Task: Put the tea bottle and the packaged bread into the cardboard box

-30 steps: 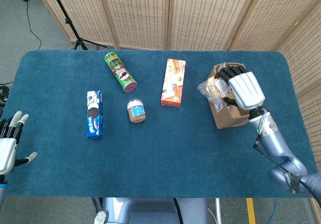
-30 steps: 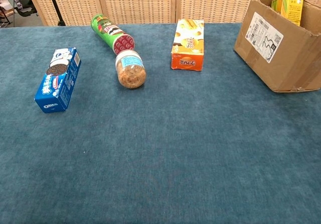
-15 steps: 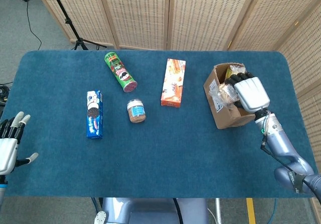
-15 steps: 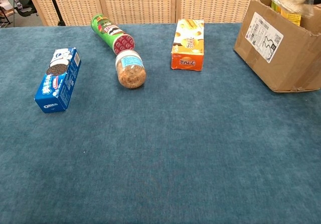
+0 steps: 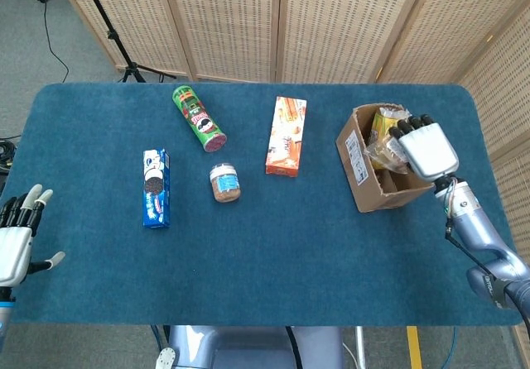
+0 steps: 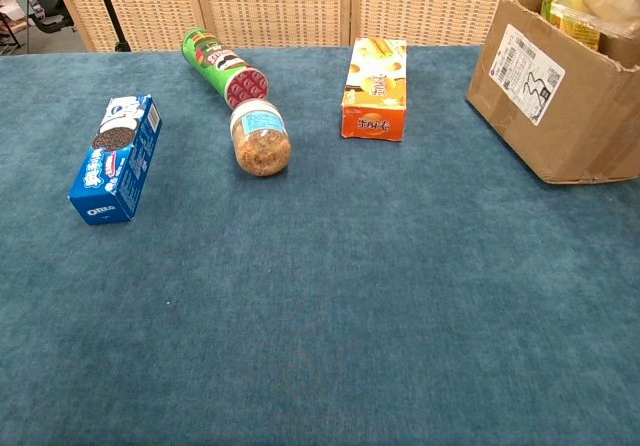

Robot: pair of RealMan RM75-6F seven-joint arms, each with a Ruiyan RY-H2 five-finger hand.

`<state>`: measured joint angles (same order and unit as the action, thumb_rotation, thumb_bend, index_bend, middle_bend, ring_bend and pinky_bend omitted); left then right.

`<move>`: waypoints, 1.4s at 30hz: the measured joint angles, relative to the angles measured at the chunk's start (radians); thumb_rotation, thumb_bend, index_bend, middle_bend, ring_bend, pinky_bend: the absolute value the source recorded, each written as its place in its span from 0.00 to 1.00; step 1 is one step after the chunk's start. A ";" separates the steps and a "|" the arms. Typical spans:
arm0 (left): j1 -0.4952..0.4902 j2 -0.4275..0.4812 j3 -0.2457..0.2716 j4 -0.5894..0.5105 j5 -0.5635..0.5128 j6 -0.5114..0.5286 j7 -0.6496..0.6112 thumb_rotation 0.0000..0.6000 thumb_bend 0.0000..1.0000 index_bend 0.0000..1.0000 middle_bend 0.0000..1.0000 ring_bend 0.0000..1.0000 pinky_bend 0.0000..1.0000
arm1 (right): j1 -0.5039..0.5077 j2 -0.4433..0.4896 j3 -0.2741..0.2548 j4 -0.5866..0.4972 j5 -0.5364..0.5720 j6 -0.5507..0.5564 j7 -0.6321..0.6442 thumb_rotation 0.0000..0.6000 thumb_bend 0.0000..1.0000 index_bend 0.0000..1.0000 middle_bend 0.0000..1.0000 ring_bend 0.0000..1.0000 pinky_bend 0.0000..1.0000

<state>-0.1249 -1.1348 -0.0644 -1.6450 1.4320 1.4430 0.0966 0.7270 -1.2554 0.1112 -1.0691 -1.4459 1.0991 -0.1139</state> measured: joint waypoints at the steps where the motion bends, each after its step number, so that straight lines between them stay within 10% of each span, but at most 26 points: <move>1: -0.001 0.000 0.000 0.000 0.000 -0.001 0.001 1.00 0.00 0.00 0.00 0.00 0.00 | 0.000 -0.002 -0.004 0.011 -0.010 0.003 -0.006 1.00 0.65 0.63 0.51 0.35 0.32; 5: -0.001 -0.002 -0.001 0.001 -0.003 -0.003 0.003 1.00 0.00 0.00 0.00 0.00 0.00 | 0.002 -0.009 -0.027 0.054 -0.068 0.022 -0.054 1.00 0.58 0.58 0.42 0.30 0.32; 9: -0.002 -0.003 -0.001 0.001 -0.005 -0.004 0.005 1.00 0.00 0.00 0.00 0.00 0.00 | 0.005 -0.009 -0.046 0.068 -0.096 0.022 -0.130 1.00 0.52 0.15 0.05 0.01 0.14; 12: -0.002 -0.003 -0.001 0.002 -0.005 -0.004 0.007 1.00 0.00 0.00 0.00 0.00 0.00 | 0.004 -0.001 -0.052 0.053 -0.096 0.007 -0.230 1.00 0.50 0.01 0.00 0.00 0.02; 21: -0.003 -0.003 0.000 0.002 -0.006 -0.008 0.005 1.00 0.00 0.00 0.00 0.00 0.00 | -0.022 0.019 -0.034 -0.049 -0.070 0.040 -0.520 1.00 0.47 0.00 0.00 0.00 0.00; 35: 0.000 0.000 0.001 0.004 -0.003 -0.003 -0.008 1.00 0.00 0.00 0.00 0.00 0.00 | -0.120 0.115 -0.004 -0.173 -0.127 0.296 -0.505 1.00 0.46 0.00 0.00 0.00 0.00; 42: 0.005 0.001 0.003 0.006 0.006 0.008 -0.019 1.00 0.00 0.00 0.00 0.00 0.00 | -0.240 0.189 -0.019 -0.285 -0.176 0.484 -0.384 1.00 0.01 0.00 0.00 0.00 0.00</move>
<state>-0.1203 -1.1335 -0.0615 -1.6391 1.4383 1.4509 0.0773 0.4868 -1.0666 0.0924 -1.3537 -1.6220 1.5826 -0.4976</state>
